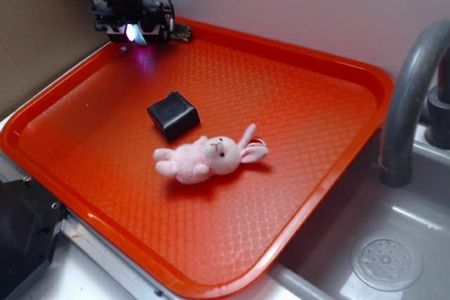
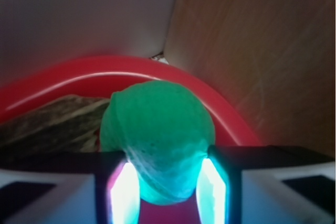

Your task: Grab the green ball.

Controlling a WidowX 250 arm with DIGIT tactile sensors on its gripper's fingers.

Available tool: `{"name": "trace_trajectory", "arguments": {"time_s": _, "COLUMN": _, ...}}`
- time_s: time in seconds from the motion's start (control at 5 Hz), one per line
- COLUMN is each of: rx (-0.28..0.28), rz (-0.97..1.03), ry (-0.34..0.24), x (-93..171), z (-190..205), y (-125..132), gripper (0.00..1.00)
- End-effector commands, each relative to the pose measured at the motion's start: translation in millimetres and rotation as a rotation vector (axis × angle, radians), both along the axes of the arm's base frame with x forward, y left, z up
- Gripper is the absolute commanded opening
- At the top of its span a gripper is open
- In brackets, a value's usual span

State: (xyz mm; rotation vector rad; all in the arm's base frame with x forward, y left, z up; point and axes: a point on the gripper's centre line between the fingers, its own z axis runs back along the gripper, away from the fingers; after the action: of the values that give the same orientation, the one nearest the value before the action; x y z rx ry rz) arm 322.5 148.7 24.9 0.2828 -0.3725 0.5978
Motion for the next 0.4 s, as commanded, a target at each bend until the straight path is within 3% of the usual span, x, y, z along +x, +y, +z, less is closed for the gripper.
{"name": "trace_trajectory", "arguments": {"time_s": 0.0, "rx": 0.000, "rz": -0.015, "ry": -0.052, "x": 8.4, "z": 15.0, "y": 7.7, "gripper": 0.00}}
{"name": "trace_trajectory", "arguments": {"time_s": 0.2, "rx": 0.003, "rz": -0.017, "ry": -0.064, "x": 6.8, "z": 17.4, "y": 7.1, "gripper": 0.00}}
